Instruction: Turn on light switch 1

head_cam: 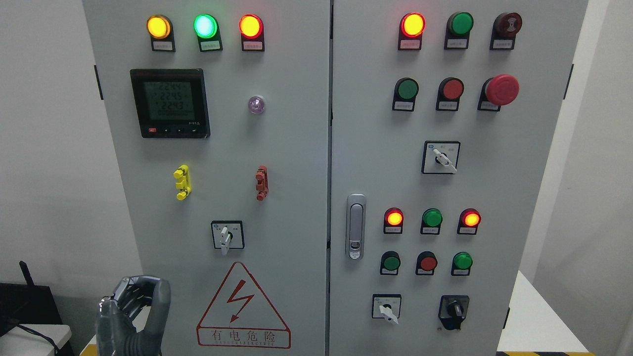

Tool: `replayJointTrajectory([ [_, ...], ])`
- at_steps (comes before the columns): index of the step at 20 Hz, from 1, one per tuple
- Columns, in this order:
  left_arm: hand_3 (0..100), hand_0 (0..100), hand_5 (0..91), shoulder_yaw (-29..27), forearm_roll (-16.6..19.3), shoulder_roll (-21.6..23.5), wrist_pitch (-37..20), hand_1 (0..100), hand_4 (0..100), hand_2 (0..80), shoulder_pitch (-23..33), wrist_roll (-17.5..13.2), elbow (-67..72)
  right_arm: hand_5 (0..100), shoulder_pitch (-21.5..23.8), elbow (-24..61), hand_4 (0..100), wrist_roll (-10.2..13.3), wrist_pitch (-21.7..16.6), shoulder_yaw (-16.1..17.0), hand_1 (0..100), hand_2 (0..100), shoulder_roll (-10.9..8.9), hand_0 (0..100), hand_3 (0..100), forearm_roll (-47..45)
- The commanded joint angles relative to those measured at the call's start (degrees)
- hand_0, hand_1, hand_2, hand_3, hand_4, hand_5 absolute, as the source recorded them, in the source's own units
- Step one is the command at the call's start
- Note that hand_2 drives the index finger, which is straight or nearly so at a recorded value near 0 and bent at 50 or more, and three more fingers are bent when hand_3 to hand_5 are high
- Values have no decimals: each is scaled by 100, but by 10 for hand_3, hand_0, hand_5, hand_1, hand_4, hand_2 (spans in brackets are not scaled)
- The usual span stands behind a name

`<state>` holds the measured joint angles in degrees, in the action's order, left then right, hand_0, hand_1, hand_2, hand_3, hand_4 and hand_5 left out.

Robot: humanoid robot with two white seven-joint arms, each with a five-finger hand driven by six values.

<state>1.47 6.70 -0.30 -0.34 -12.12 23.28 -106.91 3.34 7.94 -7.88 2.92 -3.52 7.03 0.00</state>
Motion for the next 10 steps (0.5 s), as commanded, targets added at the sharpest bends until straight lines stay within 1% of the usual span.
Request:
replayJointTrajectory([
  [1,768,0,741,574,252,-348,393,509,806,579,-255,299,-32,0,0,5,0,6,-2,0,389,0,0,120,0,-105],
  [3,769,0,747,609,261,-357,560,508,807,583,-264,361,-32,0,0,5,0,6,-2,0,389,0,0,120,0,-105],
  [5,773,4,754,644,375,-409,736,508,809,583,-343,501,-32,0,0,5,0,6,-2,0,389,0,0,120,0,-97],
  [6,774,6,755,644,436,-444,824,508,809,582,-387,519,-32,0,0,5,0,6,-2,0,389,0,0,120,0,-105],
  [10,776,23,758,653,463,-462,1079,508,813,579,-493,554,-32,0,0,-3,0,5,-2,0,389,0,0,120,0,-97],
])
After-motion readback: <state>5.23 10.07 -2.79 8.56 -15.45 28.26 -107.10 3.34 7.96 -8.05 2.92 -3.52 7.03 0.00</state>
